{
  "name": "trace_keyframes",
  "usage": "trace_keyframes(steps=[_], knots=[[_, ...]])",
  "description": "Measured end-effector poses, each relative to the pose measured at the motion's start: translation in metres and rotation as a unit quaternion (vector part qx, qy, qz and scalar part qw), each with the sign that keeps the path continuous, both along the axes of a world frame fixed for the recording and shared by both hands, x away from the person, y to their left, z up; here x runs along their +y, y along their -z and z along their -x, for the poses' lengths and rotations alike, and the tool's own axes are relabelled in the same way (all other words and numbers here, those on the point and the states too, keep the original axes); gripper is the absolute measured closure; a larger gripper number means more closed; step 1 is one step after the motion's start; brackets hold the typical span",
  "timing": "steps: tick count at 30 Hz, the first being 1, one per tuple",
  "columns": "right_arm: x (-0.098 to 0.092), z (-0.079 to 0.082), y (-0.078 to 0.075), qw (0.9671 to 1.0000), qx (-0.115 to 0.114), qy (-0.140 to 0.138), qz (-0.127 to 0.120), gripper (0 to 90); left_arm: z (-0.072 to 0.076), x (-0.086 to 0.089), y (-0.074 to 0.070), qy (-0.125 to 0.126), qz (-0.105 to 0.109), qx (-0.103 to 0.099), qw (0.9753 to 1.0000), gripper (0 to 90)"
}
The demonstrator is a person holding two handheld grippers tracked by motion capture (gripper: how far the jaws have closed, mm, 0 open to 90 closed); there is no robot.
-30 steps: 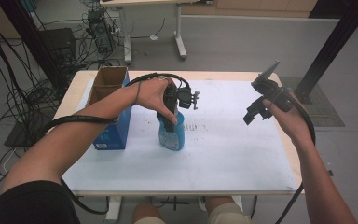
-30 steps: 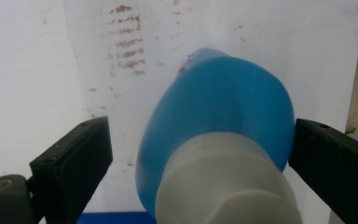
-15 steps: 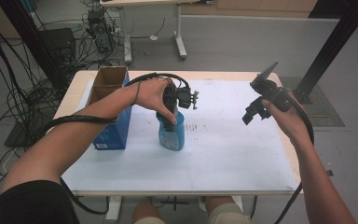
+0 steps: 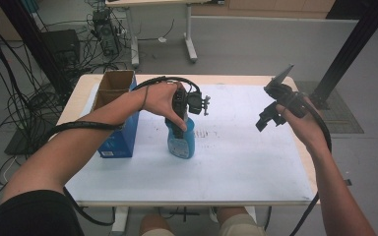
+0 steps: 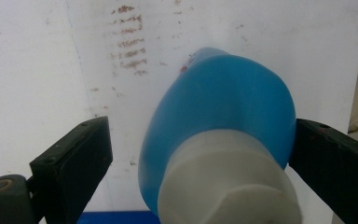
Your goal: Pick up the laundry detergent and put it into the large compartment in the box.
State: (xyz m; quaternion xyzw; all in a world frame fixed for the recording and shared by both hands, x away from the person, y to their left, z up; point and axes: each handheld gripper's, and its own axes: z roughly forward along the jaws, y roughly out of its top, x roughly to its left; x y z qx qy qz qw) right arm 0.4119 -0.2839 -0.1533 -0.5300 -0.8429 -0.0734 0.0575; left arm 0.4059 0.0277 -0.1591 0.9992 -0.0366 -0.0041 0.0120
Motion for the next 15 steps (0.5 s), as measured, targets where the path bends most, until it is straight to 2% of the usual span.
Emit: trace_keyframes(steps=[15], knots=[[0.0007,-0.0011,0.0010,1.0000,0.001,0.000,0.000,6.1,0.0001,-0.0013,0.0005,0.001,0.001,0.000,1.0000,6.6]])
